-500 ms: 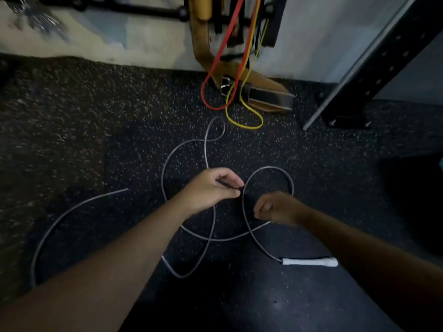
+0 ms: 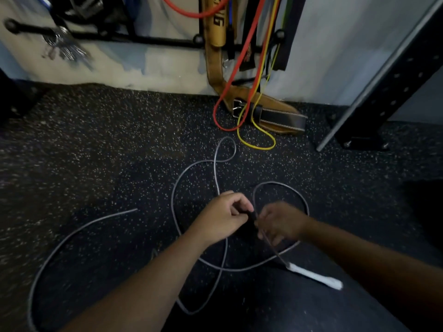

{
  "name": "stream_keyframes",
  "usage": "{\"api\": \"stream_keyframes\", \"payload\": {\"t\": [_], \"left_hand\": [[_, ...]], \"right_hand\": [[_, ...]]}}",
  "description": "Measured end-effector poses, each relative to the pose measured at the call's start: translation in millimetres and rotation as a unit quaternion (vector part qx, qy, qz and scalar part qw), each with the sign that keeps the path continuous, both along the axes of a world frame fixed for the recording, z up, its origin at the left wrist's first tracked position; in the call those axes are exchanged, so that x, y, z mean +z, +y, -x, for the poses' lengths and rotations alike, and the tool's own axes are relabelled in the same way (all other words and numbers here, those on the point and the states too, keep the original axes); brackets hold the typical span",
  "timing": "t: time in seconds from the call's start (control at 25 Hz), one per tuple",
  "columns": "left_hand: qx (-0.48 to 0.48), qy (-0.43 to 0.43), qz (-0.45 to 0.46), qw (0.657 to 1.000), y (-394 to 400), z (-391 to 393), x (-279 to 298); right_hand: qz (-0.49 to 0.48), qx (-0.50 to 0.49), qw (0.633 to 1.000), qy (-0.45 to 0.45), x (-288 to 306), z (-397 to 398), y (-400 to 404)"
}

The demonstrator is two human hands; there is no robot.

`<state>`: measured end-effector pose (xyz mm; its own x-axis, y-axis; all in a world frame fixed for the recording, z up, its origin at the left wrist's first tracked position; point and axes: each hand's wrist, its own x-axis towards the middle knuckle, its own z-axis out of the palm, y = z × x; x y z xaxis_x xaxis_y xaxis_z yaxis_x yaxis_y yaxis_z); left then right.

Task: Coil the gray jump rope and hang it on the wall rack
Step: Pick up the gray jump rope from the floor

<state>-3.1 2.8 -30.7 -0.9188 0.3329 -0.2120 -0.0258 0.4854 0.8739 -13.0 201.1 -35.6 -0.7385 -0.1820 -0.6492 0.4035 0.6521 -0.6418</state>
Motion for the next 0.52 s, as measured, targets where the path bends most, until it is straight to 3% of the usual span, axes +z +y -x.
{"api": "stream_keyframes", "payload": {"t": [0.16, 0.32, 0.4, 0.52], "left_hand": [[0.012, -0.034, -0.131, 0.991, 1.6, -5.7, 23.9], [0.059, 0.065, -0.159, 0.983, -10.4, 19.5, 63.6], [0.115, 0.093, -0.215, 0.965, -22.7, 44.6, 97.9], [0.172, 0.092, -0.379, 0.904, -30.5, 69.6, 165.3]], "right_hand": [[0.211, -0.141, 0.965, 0.070, 100.4, 47.3, -9.3], [0.357, -0.233, 0.892, 0.148, 168.4, 82.9, -24.6], [0.390, -0.246, 0.868, 0.185, 191.0, 94.2, -33.7], [0.309, -0.142, 0.914, 0.222, 212.7, 89.1, -58.9]]}}
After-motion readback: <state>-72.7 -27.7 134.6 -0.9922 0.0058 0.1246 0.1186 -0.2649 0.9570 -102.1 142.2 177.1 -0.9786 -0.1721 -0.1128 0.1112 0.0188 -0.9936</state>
